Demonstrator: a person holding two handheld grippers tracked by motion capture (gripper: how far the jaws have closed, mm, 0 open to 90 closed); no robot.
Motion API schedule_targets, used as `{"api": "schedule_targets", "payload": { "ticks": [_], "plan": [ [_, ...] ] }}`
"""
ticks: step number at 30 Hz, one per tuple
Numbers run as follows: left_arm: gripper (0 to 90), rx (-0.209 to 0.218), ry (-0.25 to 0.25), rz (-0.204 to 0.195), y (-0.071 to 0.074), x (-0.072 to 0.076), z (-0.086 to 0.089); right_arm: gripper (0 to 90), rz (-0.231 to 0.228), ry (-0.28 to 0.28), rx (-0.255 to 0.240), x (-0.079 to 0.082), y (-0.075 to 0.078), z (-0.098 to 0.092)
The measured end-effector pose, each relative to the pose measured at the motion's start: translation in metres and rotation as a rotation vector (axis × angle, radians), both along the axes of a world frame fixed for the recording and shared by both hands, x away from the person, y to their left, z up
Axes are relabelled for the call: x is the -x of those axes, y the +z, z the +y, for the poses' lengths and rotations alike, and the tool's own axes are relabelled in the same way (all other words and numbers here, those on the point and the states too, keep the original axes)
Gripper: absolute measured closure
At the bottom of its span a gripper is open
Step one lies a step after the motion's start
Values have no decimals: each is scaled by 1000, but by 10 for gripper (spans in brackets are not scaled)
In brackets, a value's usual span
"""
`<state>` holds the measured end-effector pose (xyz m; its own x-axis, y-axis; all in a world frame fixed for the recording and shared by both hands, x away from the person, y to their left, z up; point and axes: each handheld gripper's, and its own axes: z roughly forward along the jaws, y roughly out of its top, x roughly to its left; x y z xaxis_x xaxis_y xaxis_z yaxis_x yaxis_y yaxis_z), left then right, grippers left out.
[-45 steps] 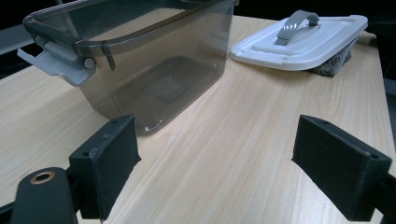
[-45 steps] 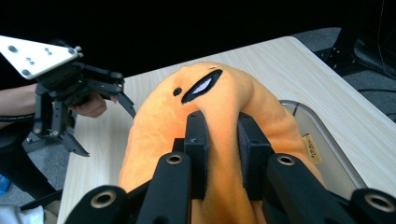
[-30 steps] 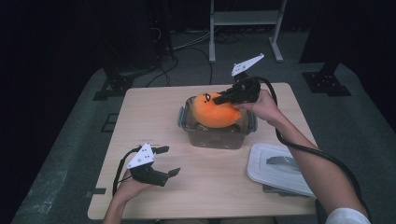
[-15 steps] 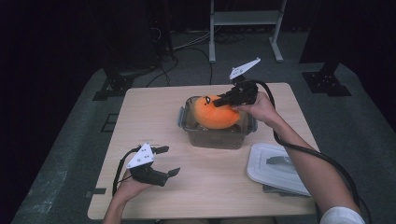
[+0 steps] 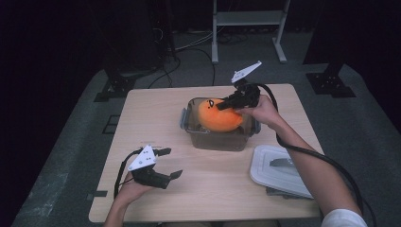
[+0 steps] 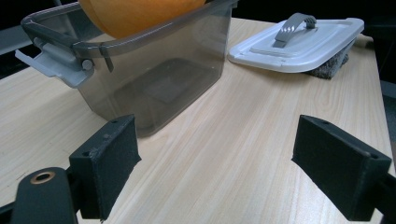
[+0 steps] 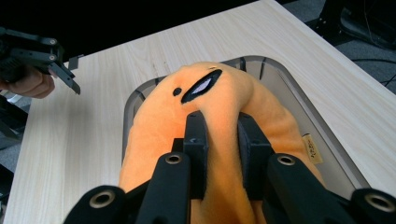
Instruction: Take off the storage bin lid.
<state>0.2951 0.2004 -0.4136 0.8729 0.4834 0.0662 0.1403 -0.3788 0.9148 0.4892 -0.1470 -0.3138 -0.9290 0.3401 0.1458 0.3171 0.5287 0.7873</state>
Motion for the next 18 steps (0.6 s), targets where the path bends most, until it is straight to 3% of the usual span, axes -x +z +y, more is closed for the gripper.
{"api": "schedule_targets", "payload": {
  "ticks": [18],
  "plan": [
    [131, 1, -5, 0, 0, 0, -1, 759, 14, 4, 15, -5, -12, 4]
  ]
}}
